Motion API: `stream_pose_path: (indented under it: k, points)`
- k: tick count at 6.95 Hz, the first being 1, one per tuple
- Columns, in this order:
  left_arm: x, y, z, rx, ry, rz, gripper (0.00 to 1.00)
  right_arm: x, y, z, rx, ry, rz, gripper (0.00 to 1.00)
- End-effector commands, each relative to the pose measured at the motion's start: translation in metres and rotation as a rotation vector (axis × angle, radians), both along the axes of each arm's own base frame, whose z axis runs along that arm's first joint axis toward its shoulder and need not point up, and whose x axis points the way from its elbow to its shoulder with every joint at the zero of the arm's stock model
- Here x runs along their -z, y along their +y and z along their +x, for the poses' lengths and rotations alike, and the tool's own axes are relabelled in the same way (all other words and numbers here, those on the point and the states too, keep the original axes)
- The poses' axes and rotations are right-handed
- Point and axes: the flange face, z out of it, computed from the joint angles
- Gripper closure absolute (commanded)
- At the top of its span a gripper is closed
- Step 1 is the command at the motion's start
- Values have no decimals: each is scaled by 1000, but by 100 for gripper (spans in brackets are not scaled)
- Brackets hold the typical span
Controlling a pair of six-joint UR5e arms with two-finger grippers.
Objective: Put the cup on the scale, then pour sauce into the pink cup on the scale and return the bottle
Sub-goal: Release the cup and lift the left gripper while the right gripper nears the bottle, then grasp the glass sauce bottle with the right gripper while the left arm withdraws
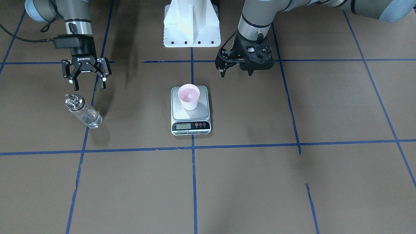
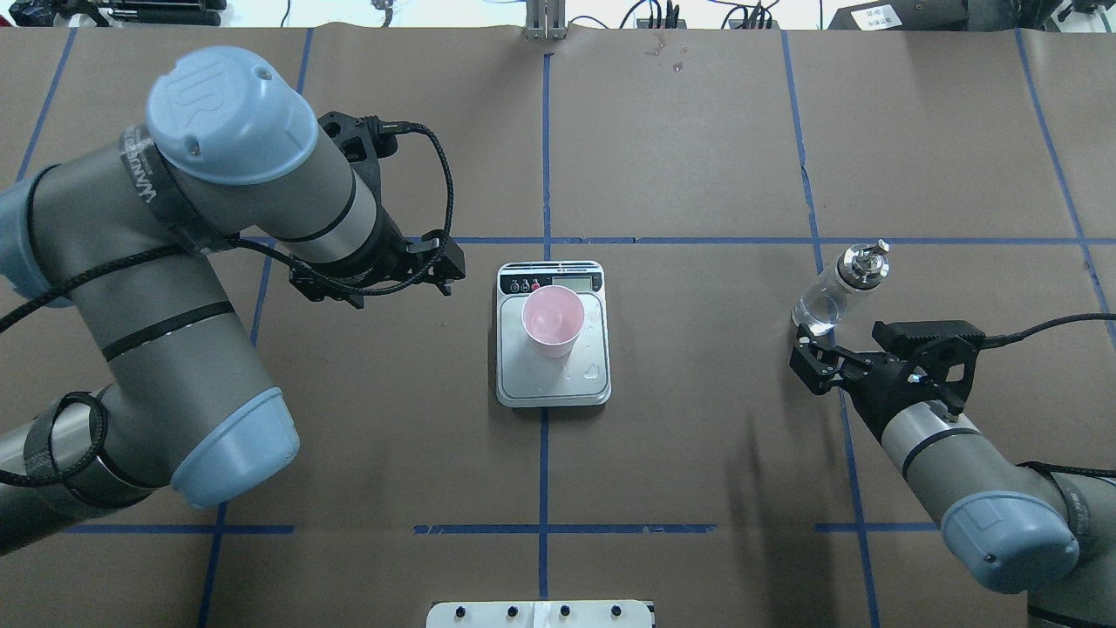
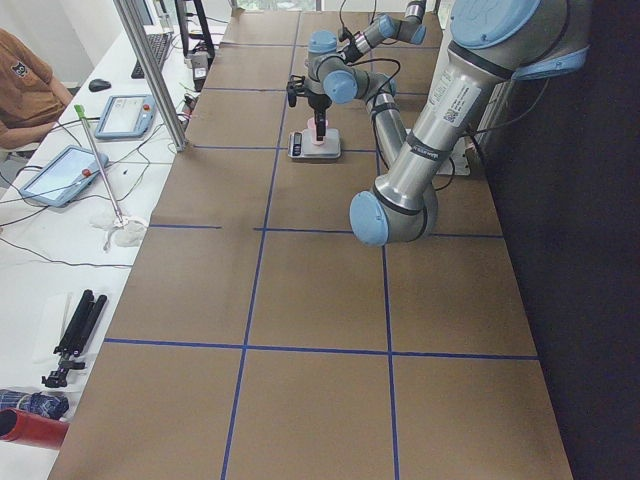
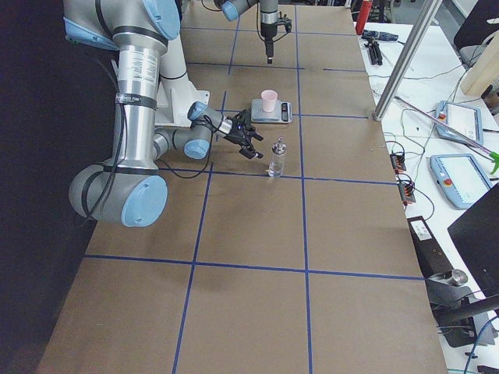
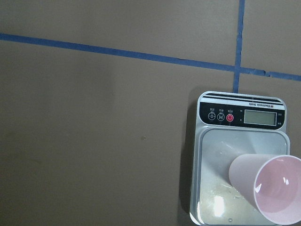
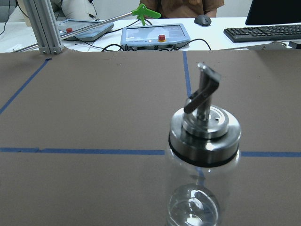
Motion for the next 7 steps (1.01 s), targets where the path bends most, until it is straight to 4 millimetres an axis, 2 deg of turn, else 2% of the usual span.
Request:
stream_pose_path:
  k: [1,3,5,6,7]
  points:
    - [-2,-6,-6,14,-2,-1,0,-10,-1,-6,-27,48,36,5]
    - [0,-6,-6,15,-1,2,0,-27,-3,-10,-52,93,50,2]
    - [-1,-10,-9,22,-3,1,0,-24,-5,-23,-47,73,54,1]
    - [-1,-13,-13,-2,-10,35,0,-37,-6,-23,-40,94,66,1]
    - [-3,-18,-18,7,-15,37,0,-37,-7,-22,-29,113,103,1]
